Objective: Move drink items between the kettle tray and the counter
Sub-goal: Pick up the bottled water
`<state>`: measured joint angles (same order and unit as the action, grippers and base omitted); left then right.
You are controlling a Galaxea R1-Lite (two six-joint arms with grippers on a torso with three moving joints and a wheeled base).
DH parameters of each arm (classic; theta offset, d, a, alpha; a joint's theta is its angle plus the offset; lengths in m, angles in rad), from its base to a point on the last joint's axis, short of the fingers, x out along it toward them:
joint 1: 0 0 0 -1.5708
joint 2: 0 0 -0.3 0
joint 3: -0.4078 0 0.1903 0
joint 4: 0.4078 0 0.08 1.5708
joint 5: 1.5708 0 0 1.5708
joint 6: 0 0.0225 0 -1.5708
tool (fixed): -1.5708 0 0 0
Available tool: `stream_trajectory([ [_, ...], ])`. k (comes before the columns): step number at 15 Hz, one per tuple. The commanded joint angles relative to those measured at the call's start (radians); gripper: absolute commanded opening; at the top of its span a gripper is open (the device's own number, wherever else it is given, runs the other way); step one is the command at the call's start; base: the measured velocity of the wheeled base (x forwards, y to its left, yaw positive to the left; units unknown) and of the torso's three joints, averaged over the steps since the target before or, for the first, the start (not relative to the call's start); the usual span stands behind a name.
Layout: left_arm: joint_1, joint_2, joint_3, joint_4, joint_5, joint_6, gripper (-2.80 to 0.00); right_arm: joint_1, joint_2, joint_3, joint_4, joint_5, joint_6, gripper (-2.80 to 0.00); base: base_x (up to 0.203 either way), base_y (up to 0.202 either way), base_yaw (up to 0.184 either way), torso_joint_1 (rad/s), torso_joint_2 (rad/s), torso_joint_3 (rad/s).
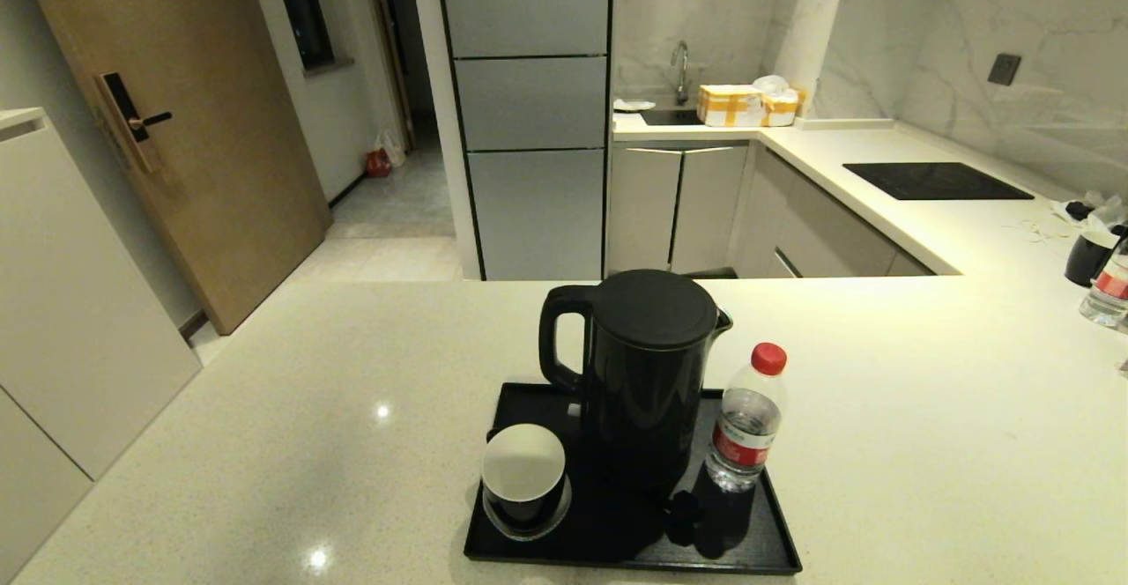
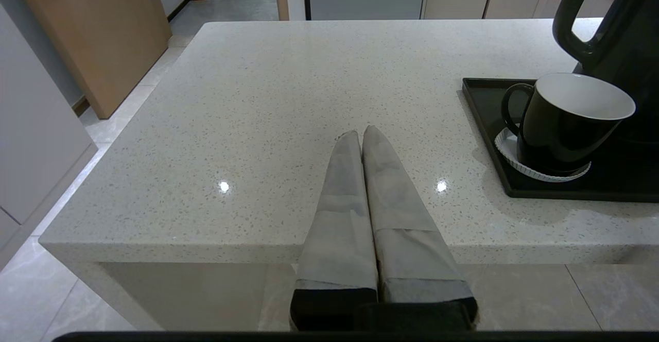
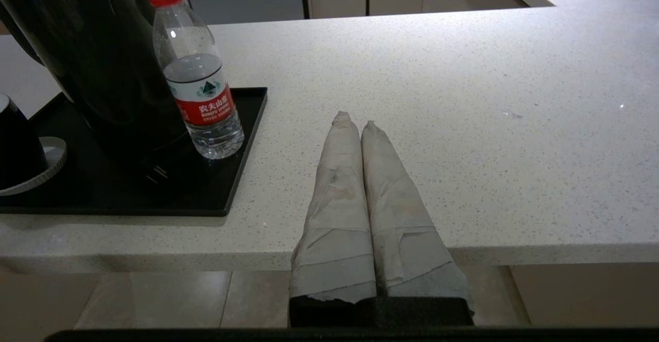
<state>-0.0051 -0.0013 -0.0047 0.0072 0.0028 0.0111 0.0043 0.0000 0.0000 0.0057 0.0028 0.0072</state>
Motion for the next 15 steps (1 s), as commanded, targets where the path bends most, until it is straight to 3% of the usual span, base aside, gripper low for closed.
stream_trajectory([
  [1, 0.001, 0.000, 0.000, 0.000, 0.000, 0.000, -2.80, 0.000, 0.002, 0.000, 0.000, 0.000, -0.001, -2.80, 0.000, 0.000, 0.000, 0.000, 0.00, 0.000],
  [15, 0.001, 0.000, 0.000, 0.000, 0.000, 0.000, -2.80, 0.000, 0.000, -0.005, 0.011, 0.003, -0.016, -2.80, 0.000, 0.000, 0.000, 0.000, 0.00, 0.000],
])
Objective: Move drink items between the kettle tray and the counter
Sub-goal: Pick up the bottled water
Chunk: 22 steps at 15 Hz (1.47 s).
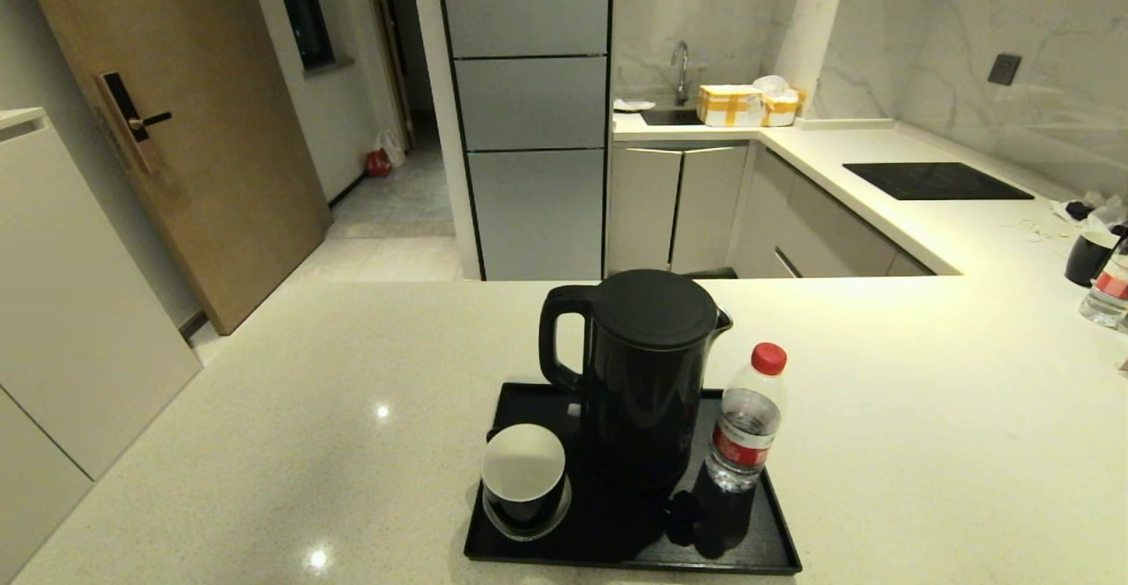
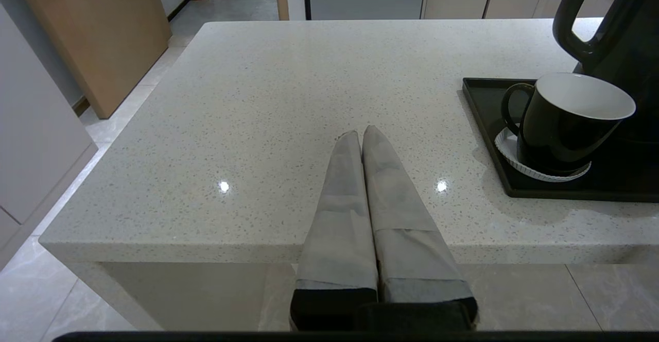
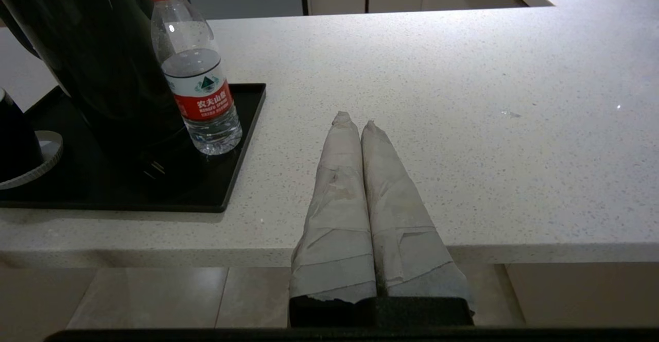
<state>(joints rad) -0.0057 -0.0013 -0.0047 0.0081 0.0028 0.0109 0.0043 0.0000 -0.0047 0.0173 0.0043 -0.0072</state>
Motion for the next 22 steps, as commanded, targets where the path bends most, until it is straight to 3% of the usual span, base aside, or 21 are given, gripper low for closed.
stream_trajectory([
  [1, 0.000, 0.000, 0.000, 0.000, 0.000, 0.000, -2.80, 0.000, 0.000, -0.003, 0.000, 0.003, -0.013, -2.80, 0.000, 0.000, 0.000, 0.000, 0.00, 0.000],
  [3, 0.001, 0.000, 0.000, 0.000, 0.000, 0.000, -2.80, 0.001, 0.045, -0.080, 0.005, 0.022, 0.026, -2.80, 0.000, 0.000, 0.000, 0.000, 0.00, 0.000],
  [7, 0.001, 0.001, 0.000, 0.000, 0.000, 0.000, -2.80, 0.015, 0.318, -0.589, 0.099, 0.089, 0.240, -2.80, 0.000, 0.000, 0.000, 0.000, 0.00, 0.000],
  [9, 0.001, 0.001, 0.000, 0.000, 0.000, 0.000, -2.80, 0.024, 0.427, -0.737, 0.327, 0.153, 0.279, -2.80, 0.000, 0.000, 0.000, 0.000, 0.00, 0.000],
  [11, 0.001, 0.000, 0.000, 0.000, 0.000, 0.000, -2.80, 0.030, 0.560, -0.827, 0.743, 0.199, 0.271, -2.80, 0.000, 0.000, 0.000, 0.000, 0.00, 0.000],
  [12, 0.001, 0.001, 0.000, 0.000, 0.000, 0.000, -2.80, 0.033, 0.627, -0.836, 0.853, 0.219, 0.261, -2.80, 0.000, 0.000, 0.000, 0.000, 0.00, 0.000],
  [13, 0.001, 0.000, 0.000, 0.000, 0.000, 0.000, -2.80, 0.038, 0.677, -0.806, 0.879, 0.239, 0.246, -2.80, 0.000, 0.000, 0.000, 0.000, 0.00, 0.000],
  [17, 0.001, 0.000, 0.000, 0.000, 0.000, 0.000, -2.80, 0.051, 1.027, -0.625, 0.570, 0.288, 0.158, -2.80, 0.000, 0.000, 0.000, 0.000, 0.00, 0.000],
  [22, 0.001, 0.001, 0.000, 0.000, 0.000, 0.000, -2.80, 0.112, 1.471, -0.529, 0.063, 0.299, 0.115, -2.80, 0.000, 0.000, 0.000, 0.000, 0.00, 0.000],
])
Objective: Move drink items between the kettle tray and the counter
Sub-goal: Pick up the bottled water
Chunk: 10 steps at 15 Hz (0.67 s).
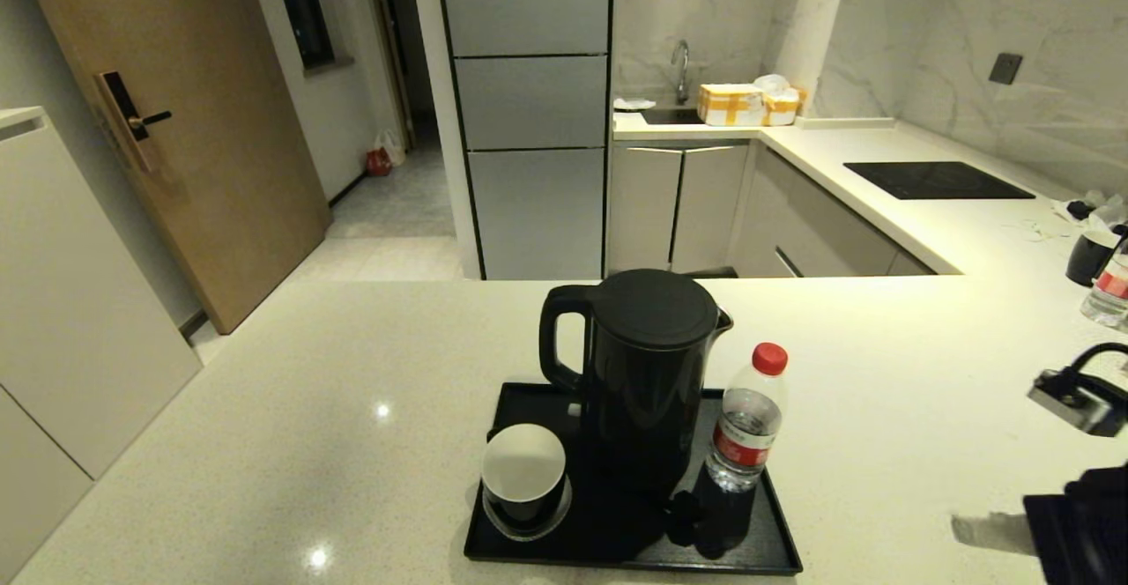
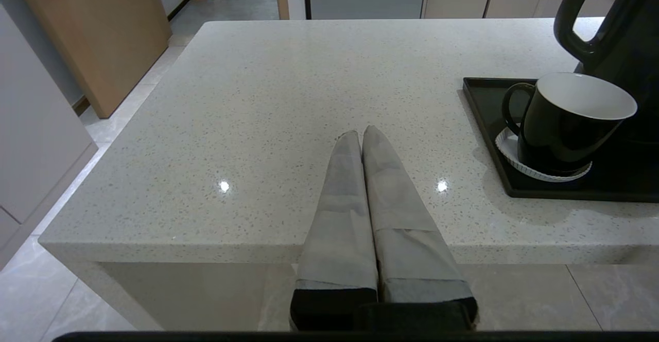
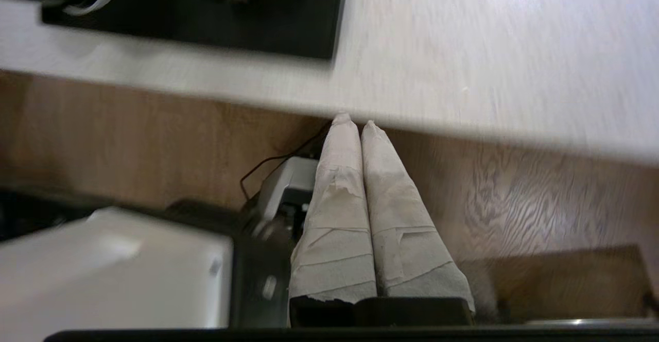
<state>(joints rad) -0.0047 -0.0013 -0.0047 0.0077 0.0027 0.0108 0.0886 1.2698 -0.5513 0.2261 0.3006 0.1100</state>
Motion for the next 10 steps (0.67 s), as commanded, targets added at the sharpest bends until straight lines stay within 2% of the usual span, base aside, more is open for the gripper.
stream_trajectory([
  [1, -0.001, 0.000, 0.000, 0.000, 0.000, 0.000, -2.80, 0.055, 0.273, 0.018, -0.200, 0.002, -0.005, -2.80, 0.000, 0.000, 0.000, 0.000, 0.00, 0.000],
  [2, 0.000, 0.001, 0.000, 0.000, 0.000, 0.000, -2.80, 0.079, 0.341, 0.012, -0.251, -0.001, -0.006, -2.80, 0.000, 0.000, 0.000, 0.000, 0.00, 0.000],
  [3, 0.000, 0.001, 0.000, 0.000, 0.000, 0.000, -2.80, 0.099, 0.397, 0.005, -0.305, -0.007, -0.006, 0.00, 0.000, 0.000, 0.000, 0.000, 0.00, 0.000],
  [6, 0.000, 0.000, 0.000, 0.000, 0.000, 0.000, -2.80, 0.167, 0.489, 0.014, -0.479, -0.022, 0.015, 0.00, 0.000, 0.000, 0.000, 0.000, 0.00, 0.000],
  [9, 0.000, 0.000, 0.000, 0.000, 0.000, 0.000, -2.80, 0.183, 0.473, 0.105, -0.711, -0.029, 0.015, 0.00, 0.000, 0.000, 0.000, 0.000, 0.00, 0.000],
  [10, 0.000, 0.000, 0.000, 0.000, 0.000, 0.000, -2.80, 0.186, 0.474, 0.117, -0.735, -0.032, 0.014, 0.00, 0.000, 0.000, 0.000, 0.000, 0.00, 0.000],
])
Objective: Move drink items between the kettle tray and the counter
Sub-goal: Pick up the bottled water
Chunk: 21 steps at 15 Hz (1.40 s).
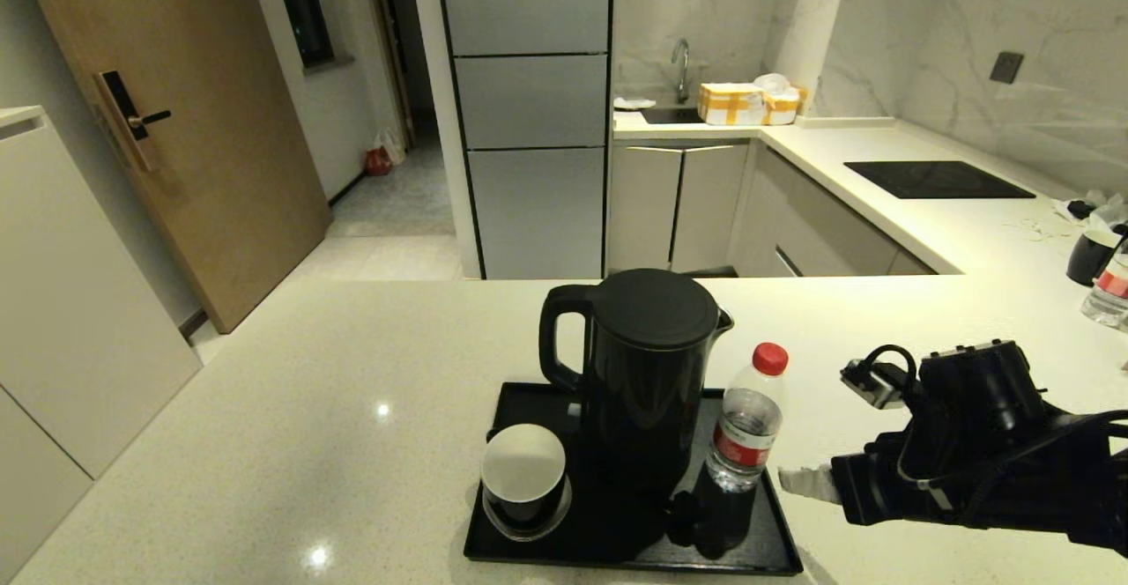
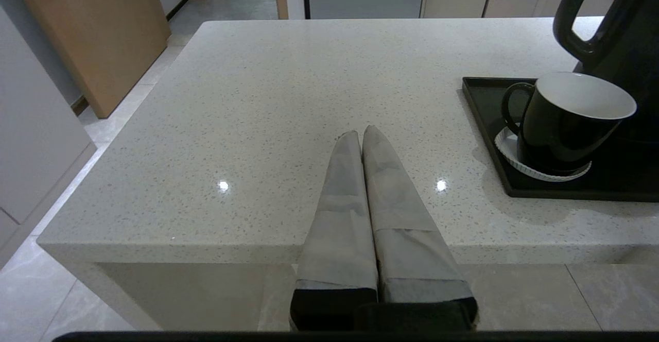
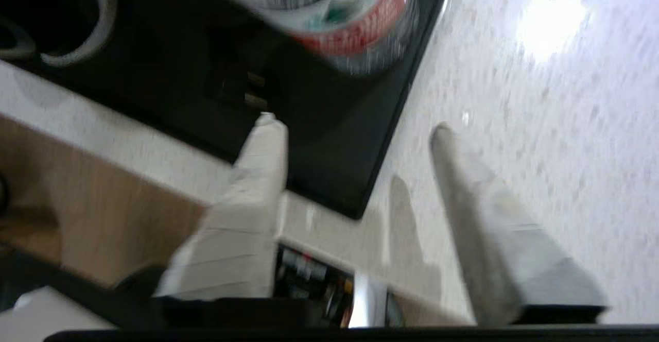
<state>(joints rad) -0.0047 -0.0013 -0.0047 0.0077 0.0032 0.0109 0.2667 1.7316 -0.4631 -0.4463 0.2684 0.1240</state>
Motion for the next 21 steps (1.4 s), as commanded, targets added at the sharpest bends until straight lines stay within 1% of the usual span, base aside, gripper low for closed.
stream_trajectory([
  [1, 0.000, 0.000, 0.000, 0.000, 0.000, 0.000, -2.80, 0.010, 0.016, 0.033, -0.071, -0.008, 0.001, 0.00, 0.000, 0.000, 0.000, 0.000, 0.00, 0.000],
  [3, -0.001, 0.000, 0.000, 0.000, 0.000, 0.000, -2.80, 0.026, 0.082, 0.057, -0.236, -0.098, 0.008, 0.00, 0.000, 0.000, 0.000, 0.000, 0.00, 0.000],
  [4, 0.000, 0.001, 0.000, 0.000, 0.000, 0.000, -2.80, 0.033, 0.092, 0.061, -0.265, -0.119, 0.009, 0.00, 0.000, 0.000, 0.000, 0.000, 0.00, 0.000],
  [5, 0.000, 0.001, 0.000, 0.000, 0.000, 0.000, -2.80, 0.040, 0.086, 0.061, -0.270, -0.121, 0.010, 0.00, 0.000, 0.000, 0.000, 0.000, 0.00, 0.000],
  [7, -0.001, 0.000, 0.000, 0.000, 0.000, 0.000, -2.80, 0.084, 0.092, 0.049, -0.264, -0.123, 0.009, 0.00, 0.000, 0.000, 0.000, 0.000, 0.00, 0.000],
  [12, -0.001, 0.000, 0.000, 0.000, 0.000, 0.000, -2.80, 0.127, 0.103, 0.022, -0.250, -0.121, 0.008, 0.00, 0.000, 0.000, 0.000, 0.000, 0.00, 0.000],
  [15, 0.000, 0.000, 0.000, 0.000, 0.000, 0.000, -2.80, 0.128, 0.137, -0.017, -0.262, -0.138, 0.008, 0.00, 0.000, 0.000, 0.000, 0.000, 0.00, 0.000],
  [17, 0.000, 0.000, 0.000, 0.000, 0.000, 0.000, -2.80, 0.128, 0.156, -0.048, -0.264, -0.177, 0.011, 0.00, 0.000, 0.000, 0.000, 0.000, 0.00, 0.000],
  [20, 0.000, 0.000, 0.000, 0.000, 0.000, 0.000, -2.80, 0.126, 0.184, -0.054, -0.307, -0.199, 0.010, 0.00, 0.000, 0.000, 0.000, 0.000, 0.00, 0.000],
  [21, 0.000, 0.000, 0.000, 0.000, 0.000, 0.000, -2.80, 0.126, 0.204, -0.053, -0.343, -0.209, 0.011, 0.00, 0.000, 0.000, 0.000, 0.000, 0.00, 0.000],
])
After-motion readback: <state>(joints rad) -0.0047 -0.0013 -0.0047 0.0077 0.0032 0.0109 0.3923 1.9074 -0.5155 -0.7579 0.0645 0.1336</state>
